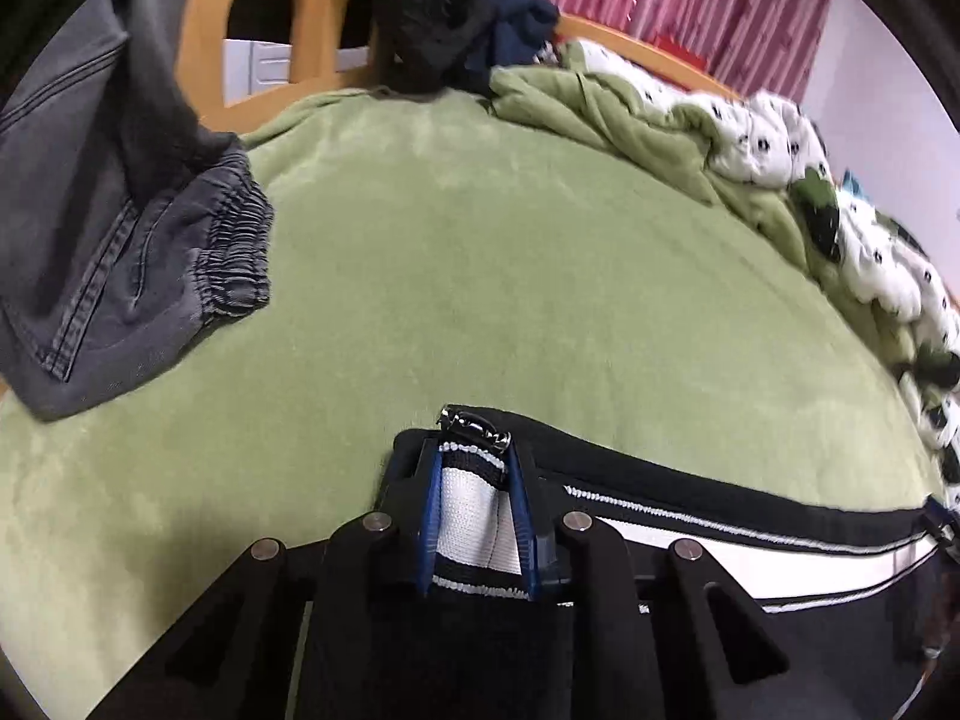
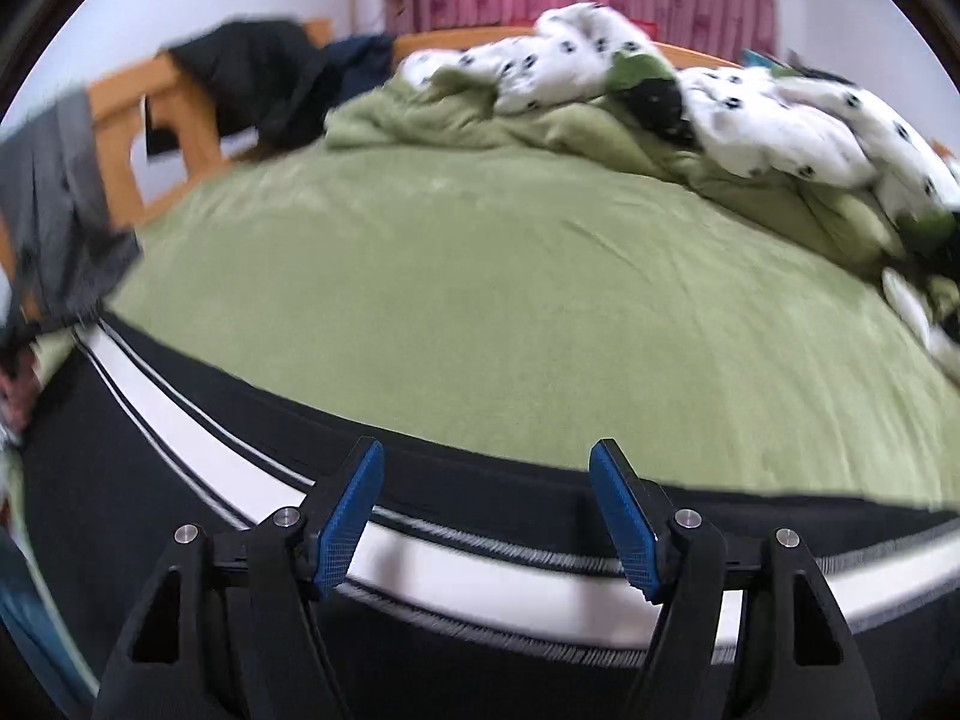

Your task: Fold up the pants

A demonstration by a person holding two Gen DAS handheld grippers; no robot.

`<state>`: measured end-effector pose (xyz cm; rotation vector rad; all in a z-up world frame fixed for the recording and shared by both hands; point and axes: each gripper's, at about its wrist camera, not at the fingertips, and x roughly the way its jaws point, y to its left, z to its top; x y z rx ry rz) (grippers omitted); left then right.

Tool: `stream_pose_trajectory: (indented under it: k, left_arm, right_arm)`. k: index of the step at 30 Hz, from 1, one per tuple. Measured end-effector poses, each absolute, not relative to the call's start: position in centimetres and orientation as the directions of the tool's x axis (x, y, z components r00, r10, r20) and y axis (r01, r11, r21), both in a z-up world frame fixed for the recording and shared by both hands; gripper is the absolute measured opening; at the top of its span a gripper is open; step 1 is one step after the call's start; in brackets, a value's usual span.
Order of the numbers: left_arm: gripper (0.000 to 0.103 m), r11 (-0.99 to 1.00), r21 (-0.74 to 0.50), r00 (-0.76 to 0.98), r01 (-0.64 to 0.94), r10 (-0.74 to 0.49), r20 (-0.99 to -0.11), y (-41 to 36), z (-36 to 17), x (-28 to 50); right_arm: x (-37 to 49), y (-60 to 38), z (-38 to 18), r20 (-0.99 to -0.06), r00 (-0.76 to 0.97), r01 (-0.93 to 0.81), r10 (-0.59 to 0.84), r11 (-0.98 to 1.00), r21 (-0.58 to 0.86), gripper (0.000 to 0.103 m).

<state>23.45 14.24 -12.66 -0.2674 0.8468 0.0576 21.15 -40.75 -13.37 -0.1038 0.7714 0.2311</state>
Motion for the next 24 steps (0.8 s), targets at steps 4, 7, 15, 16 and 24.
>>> stream_pose_trajectory:
  k: [4,7,15,16,24]
  left_arm:
    - [0.02,0.976,-0.156,0.667,-0.154,-0.014,-0.745,13.7,-12.9,23.4]
    - [0.02,0.977,-0.156,0.674,-0.148,-0.016,-0.738,13.8,-12.9,23.2]
    - [0.02,0.942,-0.296,0.714,-0.162,-0.095,-0.693,15.8,-12.2,22.1]
    - [0.02,0.942,-0.292,0.715,-0.163,-0.091,-0.693,15.8,-12.1,22.1]
    - [0.021,0.967,-0.152,0.66,-0.202,0.019,-0.751,14.2,-13.9,23.4]
  right_arm:
    - [23.5,-40.8,-15.7,-0.787,0.592,-0.307,0.173,0.951,-0.022,0.059]
    - [23.4,-40.6,-17.2,-0.828,0.539,-0.35,0.156,0.935,-0.052,0.047]
    - [22.3,-40.6,-16.1,-0.754,0.641,-0.332,0.144,0.938,-0.103,0.004]
    - [22.2,-40.8,-15.5,-0.731,0.665,-0.315,0.154,0.945,-0.088,0.004]
    - [23.3,-39.5,-17.9,-0.737,0.674,-0.235,0.055,0.961,-0.144,0.005]
